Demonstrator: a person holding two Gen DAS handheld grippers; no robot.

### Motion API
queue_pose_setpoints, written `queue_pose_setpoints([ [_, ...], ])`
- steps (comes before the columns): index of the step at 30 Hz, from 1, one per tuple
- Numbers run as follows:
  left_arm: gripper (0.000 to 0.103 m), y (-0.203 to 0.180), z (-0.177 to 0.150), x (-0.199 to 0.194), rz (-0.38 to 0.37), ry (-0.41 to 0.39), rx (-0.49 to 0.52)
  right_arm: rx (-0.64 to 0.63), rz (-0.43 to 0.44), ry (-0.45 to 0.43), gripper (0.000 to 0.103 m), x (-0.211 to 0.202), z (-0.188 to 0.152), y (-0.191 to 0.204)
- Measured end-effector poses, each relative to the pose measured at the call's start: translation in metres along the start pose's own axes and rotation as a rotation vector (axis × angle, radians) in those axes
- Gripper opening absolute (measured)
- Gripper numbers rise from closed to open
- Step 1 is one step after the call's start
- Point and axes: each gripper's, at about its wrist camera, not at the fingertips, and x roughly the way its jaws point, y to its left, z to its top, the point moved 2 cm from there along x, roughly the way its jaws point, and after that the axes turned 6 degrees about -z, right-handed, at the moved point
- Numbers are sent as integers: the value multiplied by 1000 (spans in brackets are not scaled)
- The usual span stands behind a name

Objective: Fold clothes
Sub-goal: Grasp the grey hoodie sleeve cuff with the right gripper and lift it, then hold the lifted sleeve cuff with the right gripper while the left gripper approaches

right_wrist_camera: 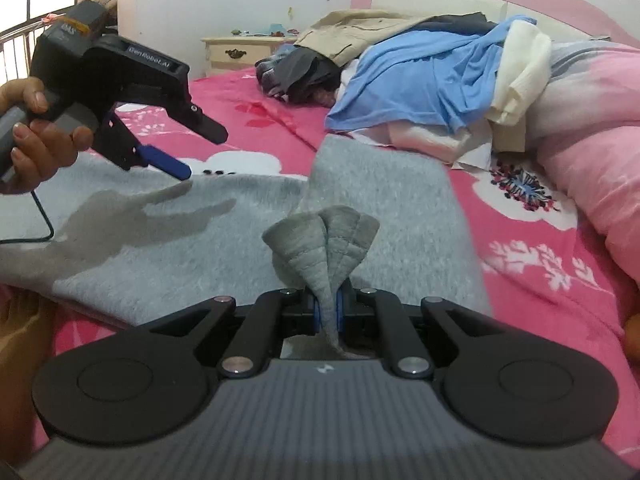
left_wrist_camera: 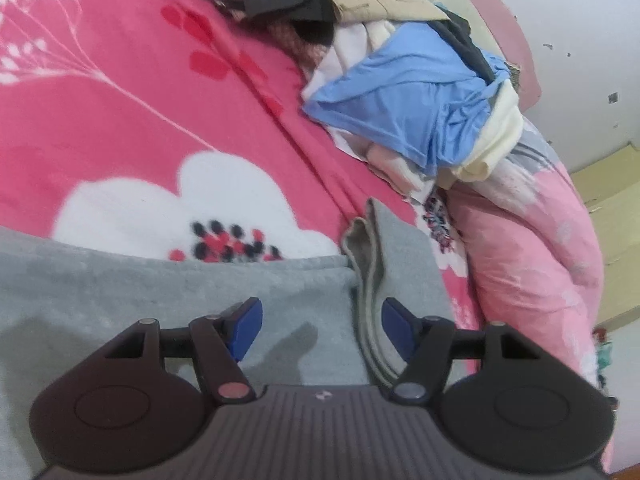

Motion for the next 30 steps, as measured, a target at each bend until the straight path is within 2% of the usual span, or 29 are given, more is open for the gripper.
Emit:
queue_pose_setpoints([
  [5, 67, -11, 1, 26, -68, 73, -26, 41, -16, -2, 6, -2, -2, -7],
  [9, 68, -18, 2, 56, -56, 114, -32, 90, -25, -8, 6, -3, 1, -18],
  [16, 69, -21, 10, 84, -50, 125, -60, 77, -30, -21, 6, -5, -1, -18],
  [24, 67, -29, 15, 97, -45, 107, -81, 83, -22, -34, 6, -3, -3, -19],
  [30, 56, -33, 16, 109, -47, 119, -79, 87, -24, -44, 6, -4, -4, -21],
])
